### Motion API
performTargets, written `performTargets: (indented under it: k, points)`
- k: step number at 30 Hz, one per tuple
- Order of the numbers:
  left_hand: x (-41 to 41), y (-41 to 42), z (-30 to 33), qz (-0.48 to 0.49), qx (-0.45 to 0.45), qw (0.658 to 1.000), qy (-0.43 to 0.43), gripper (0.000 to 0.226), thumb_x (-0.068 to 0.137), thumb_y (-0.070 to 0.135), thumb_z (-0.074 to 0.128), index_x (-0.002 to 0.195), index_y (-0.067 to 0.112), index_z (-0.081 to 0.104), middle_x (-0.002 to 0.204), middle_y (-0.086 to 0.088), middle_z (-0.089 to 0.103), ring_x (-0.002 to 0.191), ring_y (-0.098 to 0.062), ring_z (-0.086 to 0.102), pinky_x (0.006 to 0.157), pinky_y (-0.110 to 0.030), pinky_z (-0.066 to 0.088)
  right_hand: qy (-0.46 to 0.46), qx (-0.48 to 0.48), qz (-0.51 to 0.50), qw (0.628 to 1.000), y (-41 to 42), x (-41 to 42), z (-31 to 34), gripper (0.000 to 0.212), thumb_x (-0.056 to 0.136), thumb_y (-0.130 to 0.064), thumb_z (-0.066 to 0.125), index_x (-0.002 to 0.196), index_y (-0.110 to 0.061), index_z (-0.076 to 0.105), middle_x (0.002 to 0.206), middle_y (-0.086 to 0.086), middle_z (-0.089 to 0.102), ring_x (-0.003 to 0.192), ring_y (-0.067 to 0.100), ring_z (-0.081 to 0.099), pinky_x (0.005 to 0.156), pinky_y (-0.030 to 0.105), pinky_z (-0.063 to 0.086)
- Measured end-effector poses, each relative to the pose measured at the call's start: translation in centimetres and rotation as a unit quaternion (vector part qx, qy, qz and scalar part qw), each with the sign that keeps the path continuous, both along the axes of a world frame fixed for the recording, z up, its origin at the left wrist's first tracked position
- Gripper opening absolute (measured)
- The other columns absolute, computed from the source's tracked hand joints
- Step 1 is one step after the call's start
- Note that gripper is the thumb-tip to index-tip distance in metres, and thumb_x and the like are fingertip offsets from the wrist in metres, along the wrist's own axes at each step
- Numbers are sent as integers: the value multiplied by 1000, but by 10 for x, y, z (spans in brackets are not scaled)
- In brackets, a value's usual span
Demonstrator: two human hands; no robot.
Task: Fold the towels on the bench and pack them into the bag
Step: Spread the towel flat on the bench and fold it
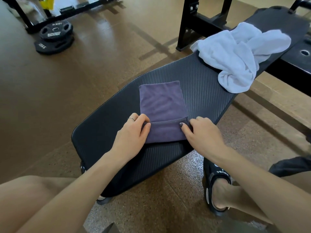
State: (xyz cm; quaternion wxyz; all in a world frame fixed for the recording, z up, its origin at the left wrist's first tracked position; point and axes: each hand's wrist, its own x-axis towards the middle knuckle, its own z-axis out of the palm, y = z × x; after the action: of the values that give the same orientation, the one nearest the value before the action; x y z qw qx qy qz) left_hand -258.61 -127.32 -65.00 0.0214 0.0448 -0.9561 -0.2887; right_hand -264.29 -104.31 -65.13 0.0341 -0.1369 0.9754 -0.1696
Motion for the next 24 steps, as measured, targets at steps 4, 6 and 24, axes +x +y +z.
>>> performTargets:
  k: [4, 6, 24]
  points:
    - [-2, -1, 3, -12, -57, 998, 11, 10, 102, 38, 50, 103, 28, 50, 96, 10, 45, 70, -15, 56, 66, -41, 55, 1, 15, -26, 1000, -1, 1, 0, 36, 99, -48, 48, 82, -17, 41, 90, 8, 59, 87, 32, 55, 68, 41, 39]
    - [-3, 0, 4, -16, -58, 998, 8, 11, 102, 38, 51, 102, 28, 48, 97, 9, 45, 70, -17, 56, 66, -42, 55, 14, -11, -34, 999, -2, 1, 2, 32, 96, -43, 56, 95, -14, 42, 94, 7, 53, 84, 31, 53, 65, 39, 39]
    - [-16, -16, -4, -116, -243, 950, 158, 16, 98, 27, 58, 90, 17, 68, 97, -1, 59, 79, -22, 50, 67, -37, 45, 32, 48, 267, 962, 4, 4, 7, 60, 80, -26, 49, 137, -10, 56, 142, 10, 54, 132, 28, 51, 115, 37, 38]
